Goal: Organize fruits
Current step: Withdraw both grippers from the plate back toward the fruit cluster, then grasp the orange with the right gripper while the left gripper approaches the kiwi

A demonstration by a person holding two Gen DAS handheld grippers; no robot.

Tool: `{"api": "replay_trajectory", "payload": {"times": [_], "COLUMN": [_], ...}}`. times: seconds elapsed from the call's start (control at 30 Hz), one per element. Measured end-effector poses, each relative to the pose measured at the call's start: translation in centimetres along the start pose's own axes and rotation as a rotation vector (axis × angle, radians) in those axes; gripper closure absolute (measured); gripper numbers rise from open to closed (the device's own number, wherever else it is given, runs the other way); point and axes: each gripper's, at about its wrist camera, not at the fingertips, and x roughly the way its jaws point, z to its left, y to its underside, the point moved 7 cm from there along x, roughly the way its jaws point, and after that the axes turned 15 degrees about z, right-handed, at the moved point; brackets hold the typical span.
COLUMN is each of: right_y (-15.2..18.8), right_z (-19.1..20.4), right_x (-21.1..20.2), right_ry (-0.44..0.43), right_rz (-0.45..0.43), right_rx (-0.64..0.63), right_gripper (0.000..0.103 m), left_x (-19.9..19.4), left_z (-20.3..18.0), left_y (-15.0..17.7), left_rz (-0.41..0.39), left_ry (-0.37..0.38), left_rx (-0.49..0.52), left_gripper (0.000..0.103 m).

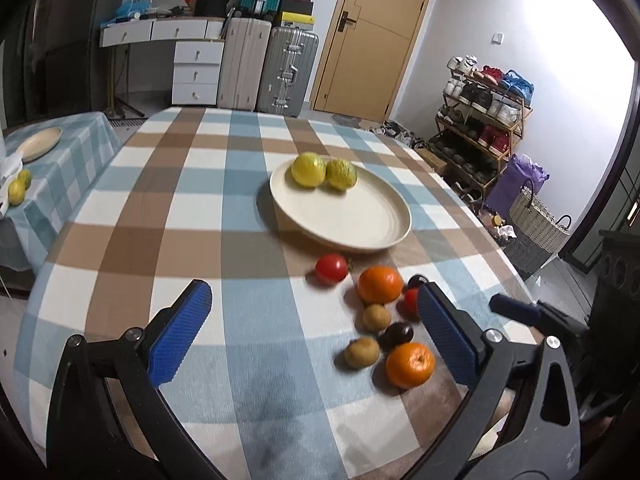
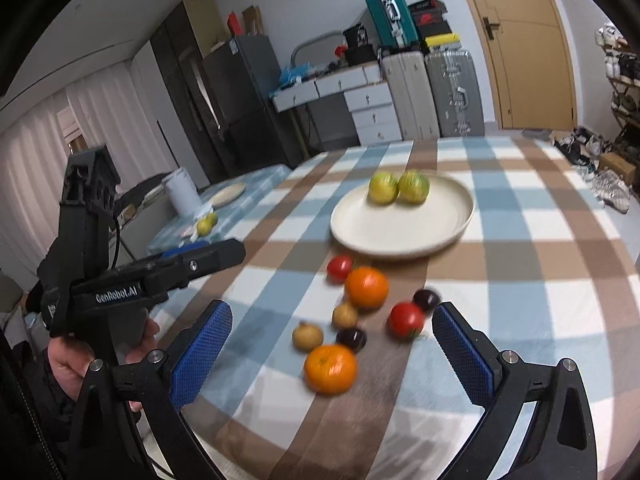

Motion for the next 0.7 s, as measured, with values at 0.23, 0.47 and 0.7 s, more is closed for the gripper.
{"api": "replay_trajectory", "payload": {"times": [0.23, 0.47, 0.7], "right_y": [2.1, 2.6, 2.8], "right_z": [0.0, 0.0, -0.2], "right_x": [3.0, 4.9, 5.9], "right_ry": [-0.033, -0.048, -0.028], "right_rz": [0.07, 0.112, 0.142], "right_rx": [0.031, 0.031, 0.031], "right_gripper": [0.005, 0.014, 0.03], "left_x": [1.8, 2.9, 3.9], "left_z": [1.0, 1.9, 2.3], "left_y": [0.8, 1.0, 1.2], "left_rz": [0.04, 0.066, 0.085], "left_ry": [0.014, 0.029, 0.04], "left_rx": [-0.029, -0.05, -0.057], "left_gripper": [0.001, 0.001, 0.001]}}
